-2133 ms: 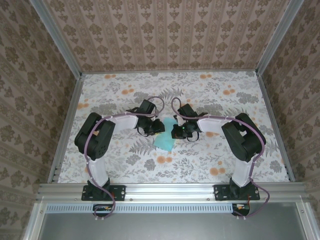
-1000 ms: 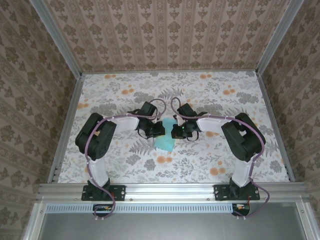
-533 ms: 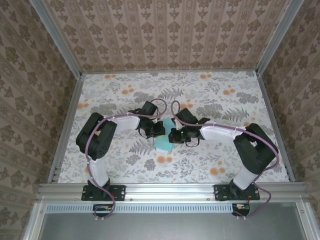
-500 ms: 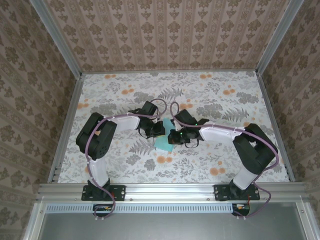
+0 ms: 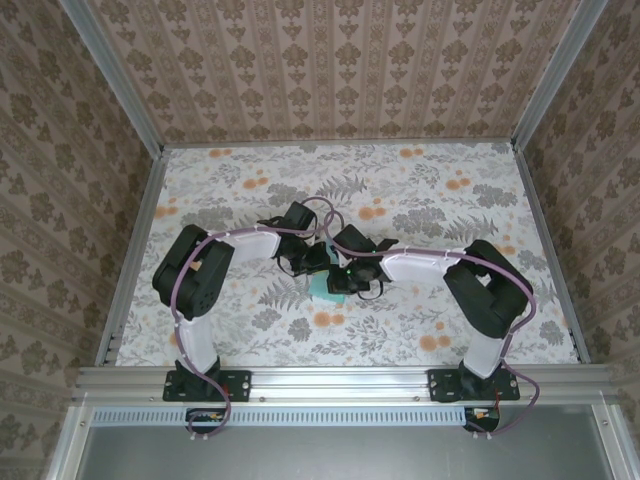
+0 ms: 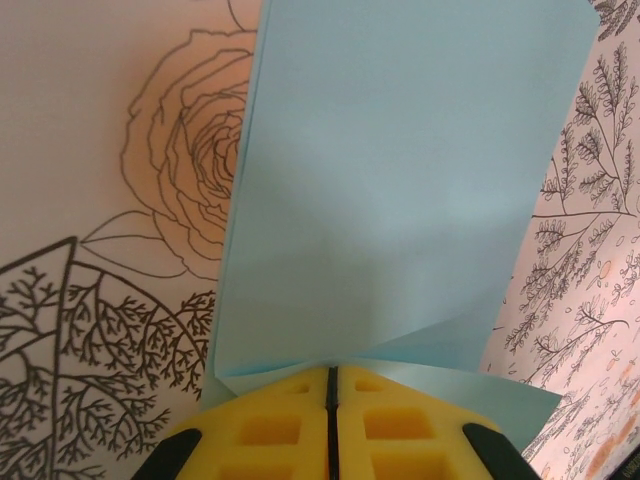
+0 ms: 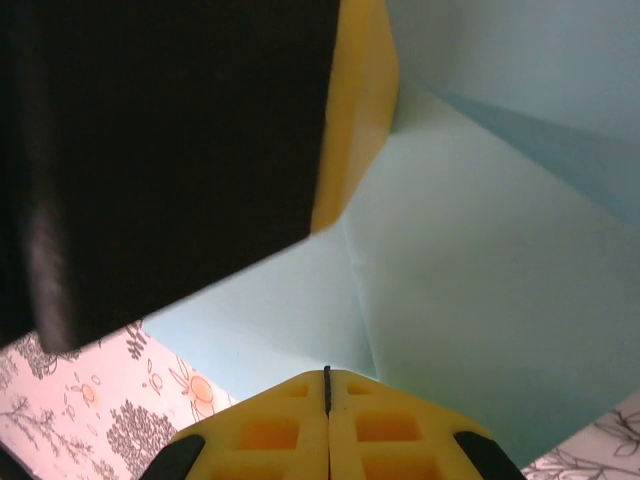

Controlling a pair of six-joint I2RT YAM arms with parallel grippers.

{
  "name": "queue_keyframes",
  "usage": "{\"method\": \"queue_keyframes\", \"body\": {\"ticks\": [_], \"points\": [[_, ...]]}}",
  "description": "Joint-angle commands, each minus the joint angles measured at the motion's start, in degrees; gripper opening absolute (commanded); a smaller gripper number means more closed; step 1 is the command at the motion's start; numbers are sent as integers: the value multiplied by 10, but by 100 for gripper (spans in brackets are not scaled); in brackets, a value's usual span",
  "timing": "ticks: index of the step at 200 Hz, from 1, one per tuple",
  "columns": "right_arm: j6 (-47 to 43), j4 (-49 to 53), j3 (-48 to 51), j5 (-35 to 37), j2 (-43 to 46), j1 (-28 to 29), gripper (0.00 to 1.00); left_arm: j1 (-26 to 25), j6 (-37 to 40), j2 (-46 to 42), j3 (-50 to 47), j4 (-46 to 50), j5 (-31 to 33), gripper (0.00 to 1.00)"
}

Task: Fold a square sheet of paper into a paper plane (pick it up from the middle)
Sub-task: Fold the triangle a second time at the center of the table.

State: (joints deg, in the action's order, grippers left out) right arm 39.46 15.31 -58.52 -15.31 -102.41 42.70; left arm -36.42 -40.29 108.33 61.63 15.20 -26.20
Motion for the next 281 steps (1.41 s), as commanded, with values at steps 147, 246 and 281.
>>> {"method": "queue_keyframes", "body": {"ticks": [147,246,281], "points": [[-37,64,14,6,-25,-3,6,2,-14,43,-23,68,57,8],[-30,-4,132,-57,45,-15,7,7,-16,51,-34,63,58,8],[-36,-6,129,-60,73,-23,7,7,-15,52,-33,62,56,8]]}}
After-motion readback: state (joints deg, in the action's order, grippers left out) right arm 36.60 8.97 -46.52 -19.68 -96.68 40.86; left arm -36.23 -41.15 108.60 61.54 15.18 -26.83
